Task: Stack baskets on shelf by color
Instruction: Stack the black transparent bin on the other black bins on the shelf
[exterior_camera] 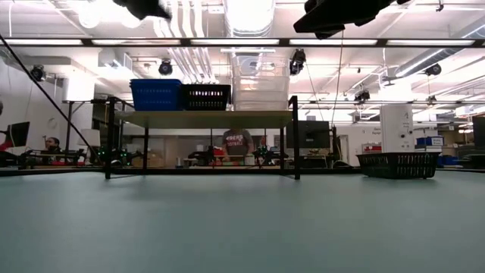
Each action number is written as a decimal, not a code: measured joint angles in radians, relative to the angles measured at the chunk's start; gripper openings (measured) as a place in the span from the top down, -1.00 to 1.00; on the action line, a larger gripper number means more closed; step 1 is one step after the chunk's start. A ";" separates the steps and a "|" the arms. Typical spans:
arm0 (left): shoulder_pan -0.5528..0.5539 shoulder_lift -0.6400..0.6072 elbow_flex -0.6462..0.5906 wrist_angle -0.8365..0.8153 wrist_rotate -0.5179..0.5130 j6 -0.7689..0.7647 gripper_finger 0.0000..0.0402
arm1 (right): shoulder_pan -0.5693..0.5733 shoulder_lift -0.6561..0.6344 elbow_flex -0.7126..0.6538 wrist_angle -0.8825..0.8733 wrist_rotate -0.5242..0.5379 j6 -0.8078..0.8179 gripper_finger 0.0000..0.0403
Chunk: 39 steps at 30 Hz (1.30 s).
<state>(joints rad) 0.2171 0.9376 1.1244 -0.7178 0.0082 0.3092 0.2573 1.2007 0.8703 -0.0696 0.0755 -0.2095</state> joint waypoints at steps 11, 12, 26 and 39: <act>-0.682 -0.030 -0.533 0.995 -0.409 -0.063 0.82 | -0.002 0.000 0.000 -0.043 0.175 0.260 0.59; -0.722 -0.019 -0.565 1.071 -0.411 -0.060 0.83 | -0.002 0.000 0.000 -0.084 0.240 0.325 0.59; -0.911 -0.129 -0.640 1.210 -0.759 0.217 0.85 | -0.536 -0.010 0.127 -1.104 0.112 0.783 0.56; -0.920 -0.214 -0.641 1.057 -0.777 0.069 0.85 | -0.715 -0.005 0.067 -1.093 0.047 0.123 0.17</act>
<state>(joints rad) -0.7025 0.7235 0.4831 0.3397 -0.7689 0.3785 -0.4575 1.1954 0.9372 -1.1629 0.1225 -0.0869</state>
